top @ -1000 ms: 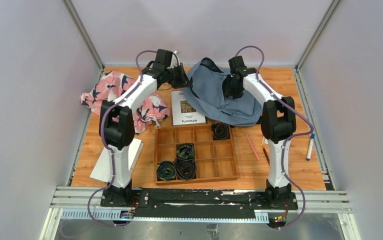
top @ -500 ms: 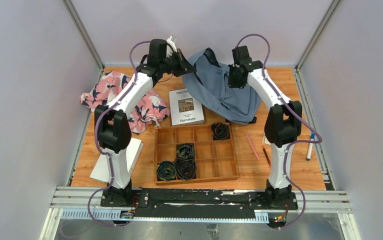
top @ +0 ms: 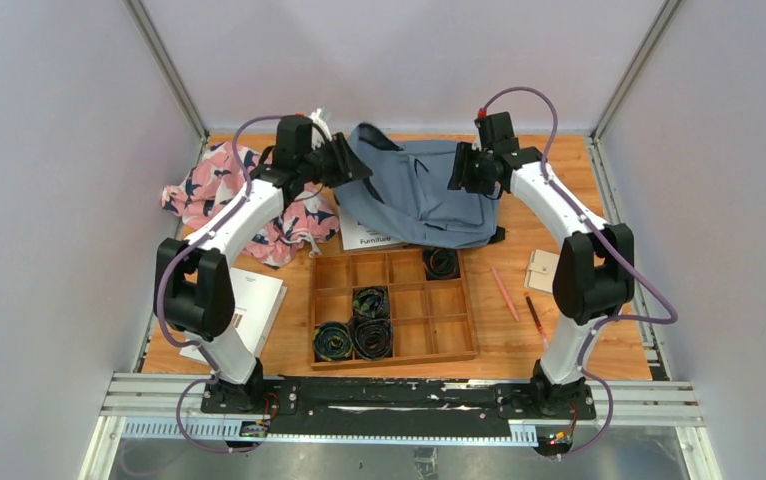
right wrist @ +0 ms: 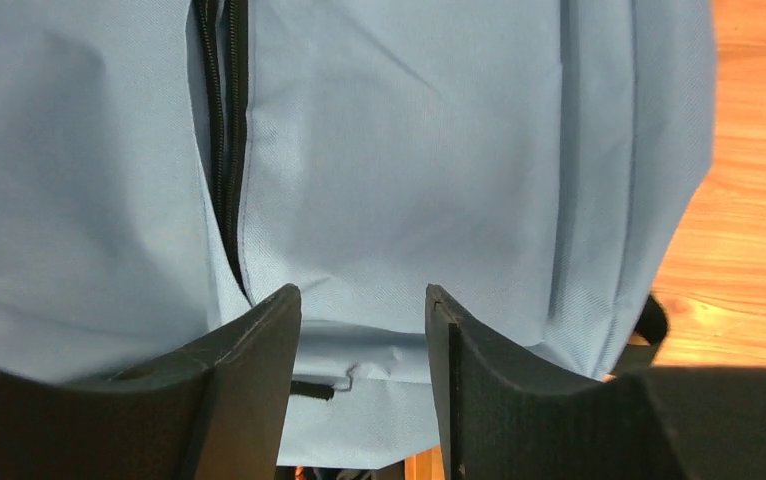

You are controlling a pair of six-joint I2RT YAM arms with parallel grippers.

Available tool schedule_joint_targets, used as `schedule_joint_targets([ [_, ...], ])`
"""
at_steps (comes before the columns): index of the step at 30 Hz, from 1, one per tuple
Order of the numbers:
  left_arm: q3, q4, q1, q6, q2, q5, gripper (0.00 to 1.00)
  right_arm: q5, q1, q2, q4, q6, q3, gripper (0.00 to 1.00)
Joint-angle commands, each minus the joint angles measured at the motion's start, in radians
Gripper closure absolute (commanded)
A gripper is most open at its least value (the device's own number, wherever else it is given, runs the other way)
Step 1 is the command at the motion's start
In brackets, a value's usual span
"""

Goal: Pack the student bag
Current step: Adjust the student bag at the center of the board.

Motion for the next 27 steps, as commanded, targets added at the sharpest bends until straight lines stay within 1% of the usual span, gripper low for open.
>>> schedule_joint_targets([
  [1,0.014,-0.174,0.003,0.142,-0.030,-0.140,0.30,-0.018,-0.003,0.042,-0.002,0.012,-0.005,0.46],
  [2,0.048,-0.229,0.002,0.176,-0.030,-0.190,0.17,-0.008,0.000,0.044,-0.009,0.012,-0.006,0.46],
  [3,0.084,-0.281,0.001,0.203,-0.034,-0.260,0.10,-0.001,0.000,0.044,-0.011,0.012,-0.011,0.46],
  [4,0.115,-0.323,-0.004,0.224,-0.044,-0.321,0.08,0.005,0.000,0.044,-0.013,0.014,-0.013,0.46],
  [6,0.149,-0.362,-0.026,0.252,-0.081,-0.484,0.07,-0.009,-0.002,0.042,-0.011,0.015,-0.017,0.46],
  [8,0.136,-0.337,-0.069,0.273,-0.137,-0.623,0.09,-0.022,-0.002,0.044,-0.008,0.012,-0.011,0.45],
  [10,0.126,-0.302,-0.138,0.286,-0.165,-0.698,0.13,-0.021,-0.003,0.048,-0.009,0.010,-0.002,0.45],
  [11,0.153,-0.300,-0.173,0.280,-0.153,-0.692,0.18,-0.015,-0.003,0.049,-0.010,0.010,0.002,0.45],
  [13,0.242,-0.335,-0.215,0.231,-0.076,-0.600,0.25,-0.003,-0.003,0.041,-0.011,0.018,0.002,0.44],
  [15,0.350,-0.372,-0.254,0.195,0.030,-0.519,0.27,0.016,-0.002,0.017,-0.012,0.020,-0.013,0.42],
  [18,0.513,-0.437,-0.288,0.190,0.197,-0.499,0.26,0.050,-0.014,-0.050,-0.010,0.015,-0.068,0.40],
  [19,0.570,-0.464,-0.292,0.186,0.265,-0.502,0.24,0.059,-0.020,-0.072,-0.008,0.012,-0.089,0.40],
  [21,0.657,-0.497,-0.297,0.183,0.352,-0.498,0.20,0.070,-0.039,-0.119,-0.004,0.004,-0.126,0.40],
  [24,0.727,-0.516,-0.299,0.176,0.452,-0.538,0.19,0.056,-0.072,-0.155,0.002,0.005,-0.169,0.39],
  [27,0.772,-0.526,-0.299,0.160,0.533,-0.543,0.23,0.043,-0.094,-0.171,0.006,0.001,-0.183,0.39],
])
